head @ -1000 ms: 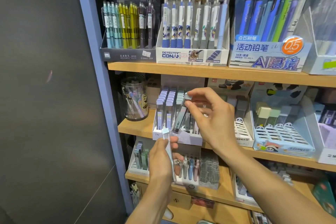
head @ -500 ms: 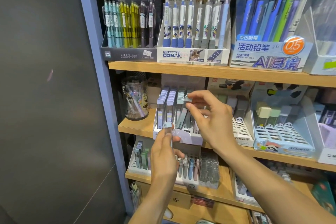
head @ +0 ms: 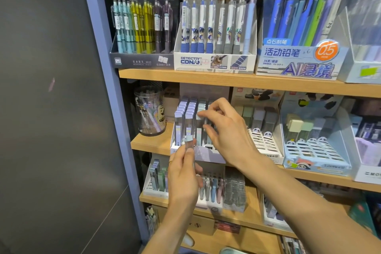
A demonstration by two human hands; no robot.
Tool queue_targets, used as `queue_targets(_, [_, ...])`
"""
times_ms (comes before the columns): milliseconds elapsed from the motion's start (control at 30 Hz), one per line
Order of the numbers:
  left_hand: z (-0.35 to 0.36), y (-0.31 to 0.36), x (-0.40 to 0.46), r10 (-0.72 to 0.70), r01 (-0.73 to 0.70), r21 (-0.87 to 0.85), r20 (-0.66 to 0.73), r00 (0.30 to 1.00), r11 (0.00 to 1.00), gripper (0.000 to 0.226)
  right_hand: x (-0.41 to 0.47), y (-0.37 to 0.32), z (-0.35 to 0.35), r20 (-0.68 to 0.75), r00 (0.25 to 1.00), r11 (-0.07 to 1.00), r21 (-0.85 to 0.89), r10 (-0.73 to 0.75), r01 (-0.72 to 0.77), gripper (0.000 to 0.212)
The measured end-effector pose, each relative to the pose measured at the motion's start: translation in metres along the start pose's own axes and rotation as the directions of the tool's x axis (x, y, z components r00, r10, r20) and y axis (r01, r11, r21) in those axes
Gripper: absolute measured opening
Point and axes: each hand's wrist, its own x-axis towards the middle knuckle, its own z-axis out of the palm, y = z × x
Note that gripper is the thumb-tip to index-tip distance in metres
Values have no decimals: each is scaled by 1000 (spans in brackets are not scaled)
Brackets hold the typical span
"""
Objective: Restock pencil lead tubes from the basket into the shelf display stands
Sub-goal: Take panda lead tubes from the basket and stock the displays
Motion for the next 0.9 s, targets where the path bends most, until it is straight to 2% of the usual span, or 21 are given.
queue_targets(133, [-1, 4, -3, 22, -19, -59, 57, 998, 998, 29, -5, -8, -8, 16, 1000, 1000, 26, -5, 5, 42])
queue_targets(200, [-2, 7, -4, 32, -22, -116, 87, 996, 993, 28, -13, -13, -16, -15, 996, 986, 145, 88, -85, 38])
queue_targets(233, [-3, 9, -5, 50, -35, -140, 100, 994, 990, 27, -19, -15, -21, -12, 984, 957, 233, 180, -173, 33])
queue_targets(300, [-2, 10, -8, 96, -75, -172, 112, 989, 982, 27, -28, -17, -28, 83, 927, 826, 431, 366, -364, 23])
queue_targets(367, [-1, 11, -9, 113, -93, -193, 95, 989, 977, 26, -35, -15, -32, 170, 876, 687, 561, 450, -462, 22])
queue_targets(467, [1, 14, -11, 71, -39, -250, 121, 990, 967, 28, -38, -11, -38, 231, 849, 569, 656, 475, -496, 24])
queue_targets(600, [0, 17, -12, -31, 119, -331, 258, 966, 936, 36, -39, -7, -43, 343, 829, 418, 739, 442, -528, 24])
queue_targets(800, [1, 18, -12, -46, 146, -267, 347, 937, 953, 28, -35, -2, -44, 272, 798, 392, 757, 538, -523, 22])
queue_targets(900, [1, 15, -12, -60, 152, -243, 349, 935, 958, 23, -34, -1, -45, 270, 809, 396, 763, 523, -511, 13])
